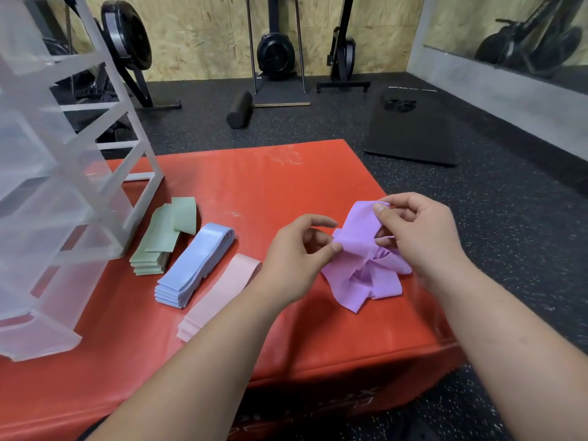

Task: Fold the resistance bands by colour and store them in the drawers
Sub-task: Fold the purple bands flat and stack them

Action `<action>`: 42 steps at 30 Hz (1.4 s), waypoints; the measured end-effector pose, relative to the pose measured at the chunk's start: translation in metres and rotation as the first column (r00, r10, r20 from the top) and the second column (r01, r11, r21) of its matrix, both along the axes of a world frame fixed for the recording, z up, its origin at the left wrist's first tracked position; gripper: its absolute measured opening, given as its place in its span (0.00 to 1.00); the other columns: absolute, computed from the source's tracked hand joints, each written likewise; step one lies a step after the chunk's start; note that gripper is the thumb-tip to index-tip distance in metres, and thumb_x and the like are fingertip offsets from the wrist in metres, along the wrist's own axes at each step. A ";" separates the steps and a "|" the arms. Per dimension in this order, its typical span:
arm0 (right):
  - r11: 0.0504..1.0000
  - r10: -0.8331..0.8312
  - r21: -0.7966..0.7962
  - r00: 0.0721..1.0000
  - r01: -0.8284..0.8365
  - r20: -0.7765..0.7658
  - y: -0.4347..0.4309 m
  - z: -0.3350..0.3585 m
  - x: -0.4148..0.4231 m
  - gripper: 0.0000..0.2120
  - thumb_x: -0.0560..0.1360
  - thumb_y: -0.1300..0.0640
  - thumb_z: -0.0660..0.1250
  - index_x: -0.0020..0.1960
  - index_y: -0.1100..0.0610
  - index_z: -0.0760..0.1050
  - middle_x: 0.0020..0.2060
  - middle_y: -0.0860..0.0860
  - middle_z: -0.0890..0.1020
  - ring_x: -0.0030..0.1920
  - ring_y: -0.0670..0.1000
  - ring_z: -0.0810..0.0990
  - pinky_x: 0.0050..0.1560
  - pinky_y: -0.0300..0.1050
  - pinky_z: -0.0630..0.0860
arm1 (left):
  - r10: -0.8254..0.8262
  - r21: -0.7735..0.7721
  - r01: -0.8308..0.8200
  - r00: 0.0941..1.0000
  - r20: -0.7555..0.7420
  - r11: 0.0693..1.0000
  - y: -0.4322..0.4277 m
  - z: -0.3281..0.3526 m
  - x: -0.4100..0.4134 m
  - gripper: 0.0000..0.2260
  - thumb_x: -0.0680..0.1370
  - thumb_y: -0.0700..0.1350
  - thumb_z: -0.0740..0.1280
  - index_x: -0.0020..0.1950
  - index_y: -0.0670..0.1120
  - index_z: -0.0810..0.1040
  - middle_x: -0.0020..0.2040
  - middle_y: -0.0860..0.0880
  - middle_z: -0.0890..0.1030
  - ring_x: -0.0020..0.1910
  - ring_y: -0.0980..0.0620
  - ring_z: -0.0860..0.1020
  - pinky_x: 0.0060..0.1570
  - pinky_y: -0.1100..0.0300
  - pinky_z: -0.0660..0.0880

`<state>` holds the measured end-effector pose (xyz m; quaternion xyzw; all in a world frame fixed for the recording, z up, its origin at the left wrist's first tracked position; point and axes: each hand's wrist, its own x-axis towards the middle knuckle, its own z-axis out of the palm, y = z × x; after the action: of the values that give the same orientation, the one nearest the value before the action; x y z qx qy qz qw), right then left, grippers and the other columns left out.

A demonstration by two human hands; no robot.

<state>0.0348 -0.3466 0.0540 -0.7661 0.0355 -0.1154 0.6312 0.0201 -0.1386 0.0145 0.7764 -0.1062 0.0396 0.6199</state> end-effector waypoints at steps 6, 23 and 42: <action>0.835 0.166 -0.547 0.976 -0.062 0.144 -0.001 -0.006 0.002 0.12 0.75 0.49 0.78 0.57 0.41 0.83 0.54 0.40 0.81 0.50 0.41 0.82 0.52 0.38 0.76 | 0.099 -0.064 -0.104 0.993 -0.069 0.993 0.004 -0.002 0.004 0.10 0.79 0.39 0.75 0.57 0.49 0.82 0.43 0.46 0.88 0.42 0.41 0.85 0.50 0.41 0.82; 0.873 0.365 -0.354 0.931 -0.335 0.020 0.005 -0.005 0.002 0.04 0.76 0.56 0.78 0.49 0.50 0.88 0.43 0.43 0.88 0.46 0.43 0.86 0.47 0.30 0.76 | 0.112 -0.088 -0.116 0.992 -0.056 0.989 0.011 0.002 0.007 0.05 0.82 0.41 0.73 0.56 0.48 0.82 0.40 0.44 0.86 0.37 0.54 0.82 0.44 0.50 0.81; 0.921 0.272 -0.294 0.962 -0.257 0.011 -0.003 0.000 0.001 0.06 0.76 0.56 0.77 0.50 0.46 0.88 0.45 0.41 0.88 0.49 0.44 0.87 0.55 0.46 0.82 | 0.132 0.036 -0.134 0.991 0.034 0.990 0.006 0.001 0.005 0.11 0.80 0.48 0.75 0.62 0.55 0.81 0.53 0.54 0.85 0.46 0.55 0.81 0.46 0.67 0.77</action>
<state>0.0356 -0.3493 0.0539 -0.8447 -0.1019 -0.0528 0.5228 0.0255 -0.1327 0.0159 0.7927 -0.0646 0.0910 0.5993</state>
